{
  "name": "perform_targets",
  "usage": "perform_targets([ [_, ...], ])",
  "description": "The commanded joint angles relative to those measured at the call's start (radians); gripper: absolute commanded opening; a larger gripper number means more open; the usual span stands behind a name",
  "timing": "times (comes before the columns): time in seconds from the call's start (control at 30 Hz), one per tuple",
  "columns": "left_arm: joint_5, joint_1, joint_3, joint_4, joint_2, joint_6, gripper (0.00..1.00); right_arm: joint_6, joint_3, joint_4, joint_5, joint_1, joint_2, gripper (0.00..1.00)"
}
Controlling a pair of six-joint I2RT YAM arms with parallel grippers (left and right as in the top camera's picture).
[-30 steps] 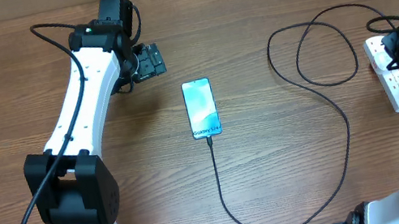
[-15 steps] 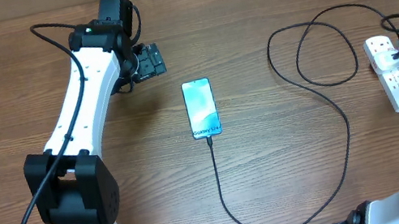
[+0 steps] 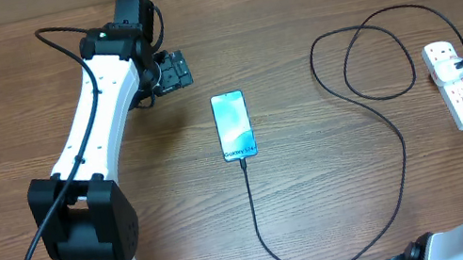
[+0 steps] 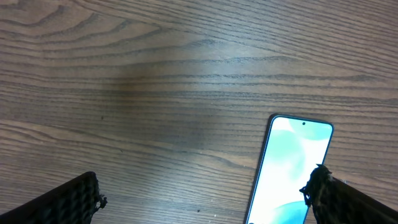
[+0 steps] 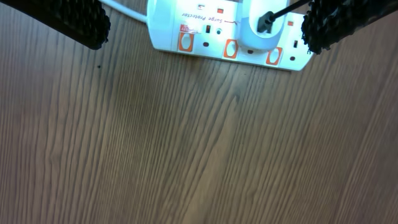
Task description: Plug charger to phone and switch on socket
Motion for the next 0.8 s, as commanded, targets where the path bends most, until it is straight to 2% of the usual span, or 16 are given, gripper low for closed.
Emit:
perform_targets([
  [0.0, -0.013, -0.002, 0.005, 0.001, -0.012, 0.019, 1.00, -0.085, 0.002, 0.004, 0.014, -0.014, -0.008, 1.00],
  [0.17, -0.013, -0.002, 0.005, 0.001, -0.012, 0.019, 1.00, -0.110, 0.002, -0.001, -0.014, -0.063, 0.031, 1.00],
  [0.37, -0.013, -0.002, 0.005, 0.001, -0.012, 0.019, 1.00, -0.238, 0.002, -0.018, -0.163, -0.105, 0.122, 1.00],
  [0.77, -0.013, -0.002, 0.005, 0.001, -0.012, 0.019, 0.99, -0.295, 0.001, -0.021, -0.159, -0.108, 0.250, 1.00],
])
